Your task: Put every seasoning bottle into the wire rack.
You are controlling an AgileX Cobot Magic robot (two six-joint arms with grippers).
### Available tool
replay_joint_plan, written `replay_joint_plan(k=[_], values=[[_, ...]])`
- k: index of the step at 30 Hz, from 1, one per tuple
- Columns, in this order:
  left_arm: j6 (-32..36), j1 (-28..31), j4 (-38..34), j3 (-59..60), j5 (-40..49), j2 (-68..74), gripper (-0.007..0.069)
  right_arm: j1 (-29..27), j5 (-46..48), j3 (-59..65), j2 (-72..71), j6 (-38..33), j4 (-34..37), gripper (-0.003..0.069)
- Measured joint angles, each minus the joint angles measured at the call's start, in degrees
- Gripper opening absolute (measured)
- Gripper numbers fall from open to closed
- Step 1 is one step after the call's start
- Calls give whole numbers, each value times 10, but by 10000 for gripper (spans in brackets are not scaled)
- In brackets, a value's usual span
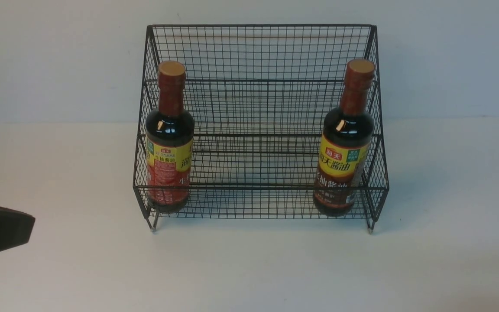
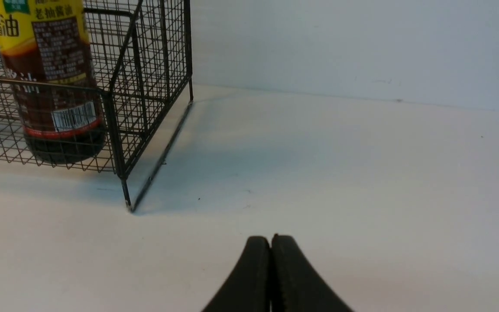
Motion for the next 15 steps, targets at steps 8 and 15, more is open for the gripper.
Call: replay_joint_plan(k=[8, 15], values=[[0, 0, -12, 0, 0, -31, -4, 0, -2, 0, 0, 0, -40, -15], [10, 0, -13, 0, 2, -134, -4, 0, -2, 0, 0, 0, -44, -15]])
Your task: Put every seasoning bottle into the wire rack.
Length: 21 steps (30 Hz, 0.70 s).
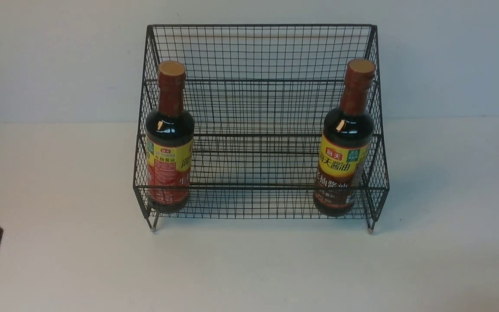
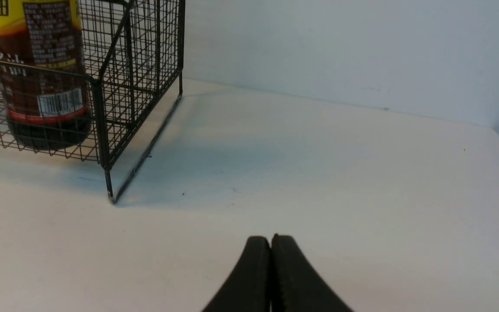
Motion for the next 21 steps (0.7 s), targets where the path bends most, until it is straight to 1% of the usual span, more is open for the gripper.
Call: replay_joint_plan(k=[1, 2, 4, 6, 7, 9, 10, 11, 13, 15, 16, 18, 21], values=[[14, 0, 0, 0, 1, -24, -4, 0, 0, 0, 0, 0, 0, -15], [14, 0, -1, 0, 1, -28, -4, 0, 0, 0, 0, 0, 0, -15], [58, 0, -3, 9, -8, -81, -4, 0, 0, 0, 0, 0, 0, -15], [82, 0, -9, 23, -44, -117, -4, 0, 0, 0, 0, 1, 0, -15], [90, 0, -14, 35, -78, -138, -4, 0, 0, 0, 0, 1, 0, -15], [94, 0, -40, 76, -175, -179, -4, 0, 0, 0, 0, 1, 0, -15], [94, 0, -40, 76, -175, -179, -4, 0, 0, 0, 0, 1, 0, -15], [95, 0, -79, 120, -273, -206, -4, 0, 0, 0, 0, 1, 0, -15], [95, 0, -107, 144, -349, -215, -4, 0, 0, 0, 0, 1, 0, -15], [95, 0, -124, 155, -386, -218, -4, 0, 0, 0, 0, 1, 0, -15], [95, 0, -149, 168, -428, -220, -4, 0, 0, 0, 0, 1, 0, -15], [95, 0, -182, 181, -470, -220, -4, 0, 0, 0, 0, 1, 0, -15], [95, 0, -214, 195, -505, -220, -4, 0, 0, 0, 0, 2, 0, -15]])
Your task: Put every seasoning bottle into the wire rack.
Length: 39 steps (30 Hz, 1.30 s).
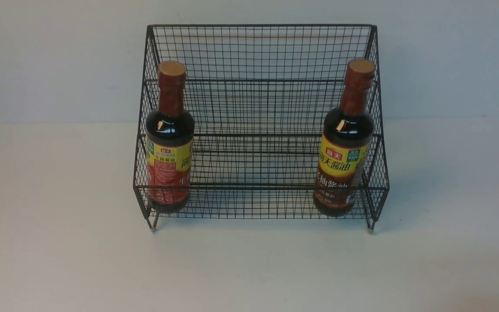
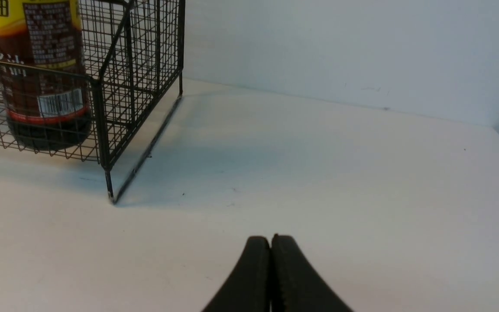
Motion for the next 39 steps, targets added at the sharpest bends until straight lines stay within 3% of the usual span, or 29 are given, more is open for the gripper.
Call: replay_joint_plan(k=[7, 16, 18, 22, 28, 33, 39], values=[[10, 0, -9, 8, -10, 0, -4, 0, 0, 0, 0, 0, 0, -15], [10, 0, 78, 73, 26, -7, -4, 0, 0, 0, 0, 0, 0, -15], [-10, 0, 122, 110, 29, -17, -4, 0, 0, 0, 0, 0, 0, -15], [-159, 0, 294, 220, 25, -57, -4, 0, 0, 0, 0, 0, 0, -15], [-335, 0, 461, 345, -25, -102, -4, 0, 0, 0, 0, 0, 0, -15], [-359, 0, 510, 401, -25, -109, -4, 0, 0, 0, 0, 0, 0, -15], [-353, -19, 516, 403, -11, -109, -4, 0, 0, 0, 0, 0, -1, -15]])
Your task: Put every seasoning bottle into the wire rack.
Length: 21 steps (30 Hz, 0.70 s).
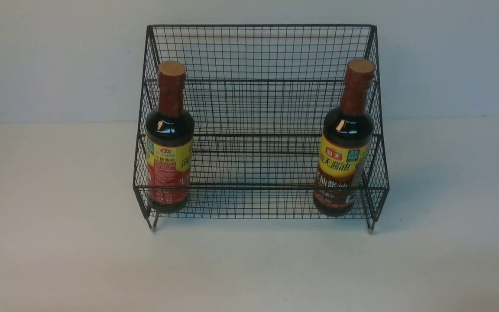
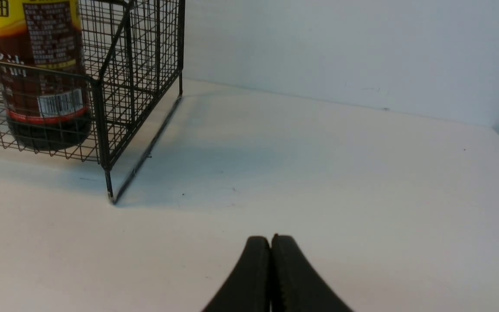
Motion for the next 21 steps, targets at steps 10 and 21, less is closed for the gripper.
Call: replay_joint_plan(k=[10, 21], values=[[4, 22, 0, 1, 9, 0, -4, 0, 0, 0, 0, 0, -1, -15], [6, 37, 0, 1, 9, 0, -4, 0, 0, 0, 0, 0, -1, -15]])
